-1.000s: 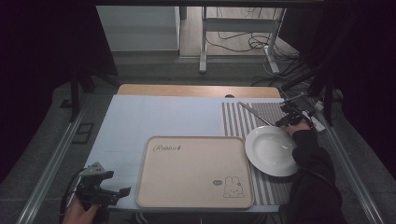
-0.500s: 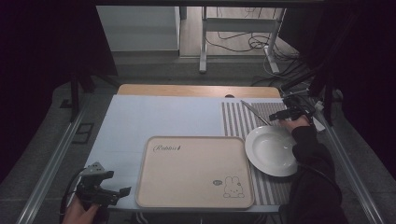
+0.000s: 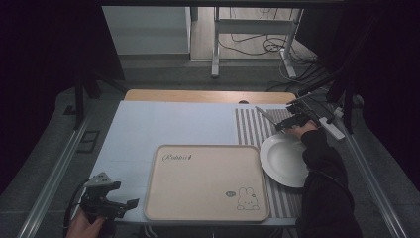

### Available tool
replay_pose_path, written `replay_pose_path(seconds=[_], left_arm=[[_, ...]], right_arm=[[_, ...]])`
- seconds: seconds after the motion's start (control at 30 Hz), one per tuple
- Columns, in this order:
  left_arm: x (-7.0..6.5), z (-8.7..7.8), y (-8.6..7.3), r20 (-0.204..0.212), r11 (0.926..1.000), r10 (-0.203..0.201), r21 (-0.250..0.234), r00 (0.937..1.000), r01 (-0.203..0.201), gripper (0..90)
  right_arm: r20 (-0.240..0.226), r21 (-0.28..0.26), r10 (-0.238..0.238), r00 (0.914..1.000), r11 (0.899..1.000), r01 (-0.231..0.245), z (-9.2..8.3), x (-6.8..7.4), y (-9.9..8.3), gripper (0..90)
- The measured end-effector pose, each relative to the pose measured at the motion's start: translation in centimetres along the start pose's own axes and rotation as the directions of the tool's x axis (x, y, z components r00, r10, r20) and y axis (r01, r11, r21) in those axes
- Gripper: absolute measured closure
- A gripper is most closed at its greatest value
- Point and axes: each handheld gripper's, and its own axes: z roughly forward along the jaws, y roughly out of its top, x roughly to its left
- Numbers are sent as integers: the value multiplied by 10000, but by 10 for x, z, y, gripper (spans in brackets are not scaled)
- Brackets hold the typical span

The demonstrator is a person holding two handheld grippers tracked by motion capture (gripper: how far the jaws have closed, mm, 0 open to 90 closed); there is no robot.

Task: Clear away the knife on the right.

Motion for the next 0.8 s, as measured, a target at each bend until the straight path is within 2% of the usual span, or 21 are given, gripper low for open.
replay_pose_path(seconds=[0.13, 0.17, 0.2, 0.27, 0.3, 0.37, 0.43, 0.47, 0.6, 0.77, 0.8], left_arm=[[0, 0, 0, 6, 10000, 0, 2, 10000, 0, 11], [0, 0, 0, -2, 10000, 4, 3, 10000, -4, 11], [0, 0, 0, -5, 10000, 14, 10, 10000, -14, 11], [0, 0, 0, -6, 10000, 13, 14, 10000, -13, 11], [0, 0, 0, -7, 10000, 10, 15, 10000, -10, 11], [0, 0, 0, -5, 10000, 12, 15, 10000, -12, 11], [0, 0, 0, 10, 10000, 4, 4, 10000, -4, 11], [0, 0, 0, 19, 10000, -3, 3, 10000, 3, 11], [0, 0, 0, 30, 10000, -11, -7, 10000, 11, 11], [1, 0, 0, 44, 10000, -36, -8, 10000, 36, 11], [1, 0, 0, 44, 10000, -38, -6, 10000, 38, 11]], right_arm=[[164, 288, -352, 9992, 9990, 347, 4, 3, 1, 179], [263, 319, -580, 9980, 9979, 571, 2, 4, 2, 279], [263, 319, -580, 9980, 9979, 571, 2, 4, 2, 279], [161, 304, -973, 9951, 9948, 967, -1, 7, 3, 439], [-11, 361, -1086, 9941, 9934, 1086, -2, 8, 3, 491], [-151, 423, -1337, 9909, 9901, 1342, -3, 11, 4, 685], [-258, 524, -1532, 9879, 9866, 1544, -3, 12, 5, 770], [-420, 599, -1502, 9878, 9865, 1525, -4, 11, 6, 790], [-292, 926, -1773, 9837, 9794, 1793, -3, 14, 10, 802], [-284, 865, -1951, 9804, 9766, 1969, -3, 14, 10, 804], [-306, 743, -1890, 9815, 9788, 1908, -3, 13, 10, 804]])
